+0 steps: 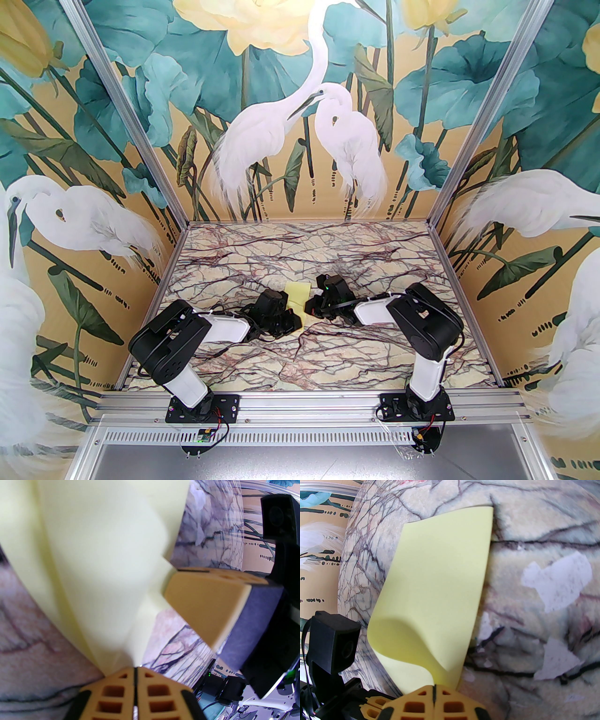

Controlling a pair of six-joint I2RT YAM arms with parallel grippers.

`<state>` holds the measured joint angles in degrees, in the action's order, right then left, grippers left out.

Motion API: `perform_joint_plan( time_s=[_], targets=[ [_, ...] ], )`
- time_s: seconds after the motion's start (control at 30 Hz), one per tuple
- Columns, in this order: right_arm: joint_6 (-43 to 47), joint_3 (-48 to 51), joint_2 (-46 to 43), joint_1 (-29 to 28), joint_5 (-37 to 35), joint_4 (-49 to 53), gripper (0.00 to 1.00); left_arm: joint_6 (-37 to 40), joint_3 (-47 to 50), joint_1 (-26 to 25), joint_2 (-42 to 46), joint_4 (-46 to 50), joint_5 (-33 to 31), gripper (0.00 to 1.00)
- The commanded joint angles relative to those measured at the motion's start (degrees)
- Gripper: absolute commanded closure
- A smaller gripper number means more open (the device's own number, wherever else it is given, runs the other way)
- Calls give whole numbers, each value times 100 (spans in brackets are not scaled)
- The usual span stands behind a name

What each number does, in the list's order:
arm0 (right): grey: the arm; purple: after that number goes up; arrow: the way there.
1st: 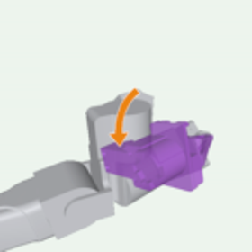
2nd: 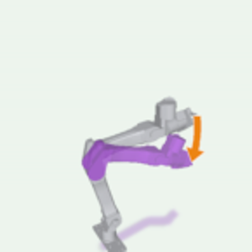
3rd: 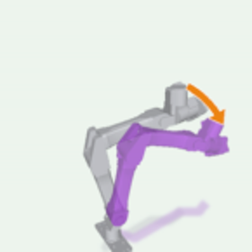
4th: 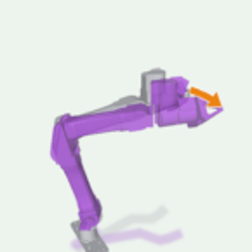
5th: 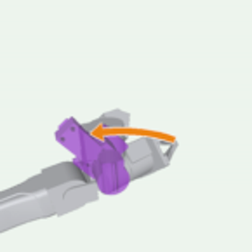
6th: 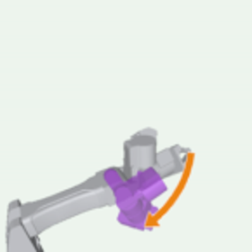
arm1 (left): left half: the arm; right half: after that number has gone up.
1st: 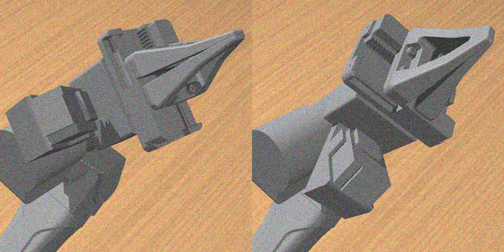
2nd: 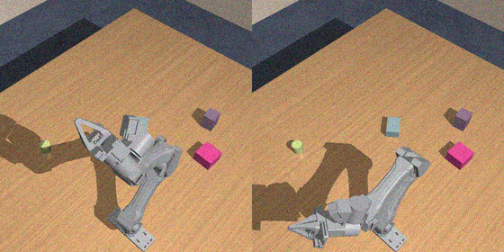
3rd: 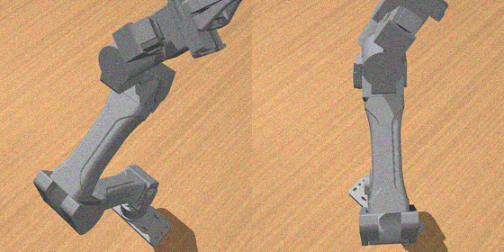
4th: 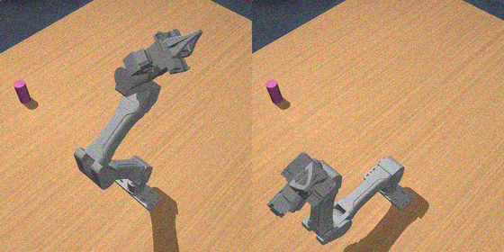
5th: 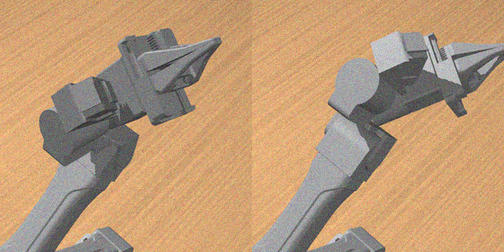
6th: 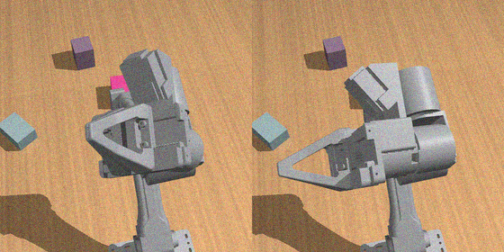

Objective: Fold a paper plane with a square sheet of paper (fold left side to right side)

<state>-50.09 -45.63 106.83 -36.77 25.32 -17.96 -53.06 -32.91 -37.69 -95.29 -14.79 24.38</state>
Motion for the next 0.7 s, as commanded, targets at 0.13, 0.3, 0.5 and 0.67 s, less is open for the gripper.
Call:
perform_joint_plan(
  time_s=[0.13, 0.3, 0.5, 0.67],
  targets=[
    [249, -295, 148, 29, -145, 409, 100, 67, -45, -45, -189, 369, -87, 93],
    [282, -300, 153, 26, -211, 489, 100, 54, -34, -48, -143, 373, -91, 92],
    [281, -288, 96, 30, -294, 578, 100, 54, -45, -52, -33, 442, -144, 90],
    [372, -322, 64, 30, -362, 684, 100, 77, -62, -52, -34, 459, -118, 90]
  ],
)
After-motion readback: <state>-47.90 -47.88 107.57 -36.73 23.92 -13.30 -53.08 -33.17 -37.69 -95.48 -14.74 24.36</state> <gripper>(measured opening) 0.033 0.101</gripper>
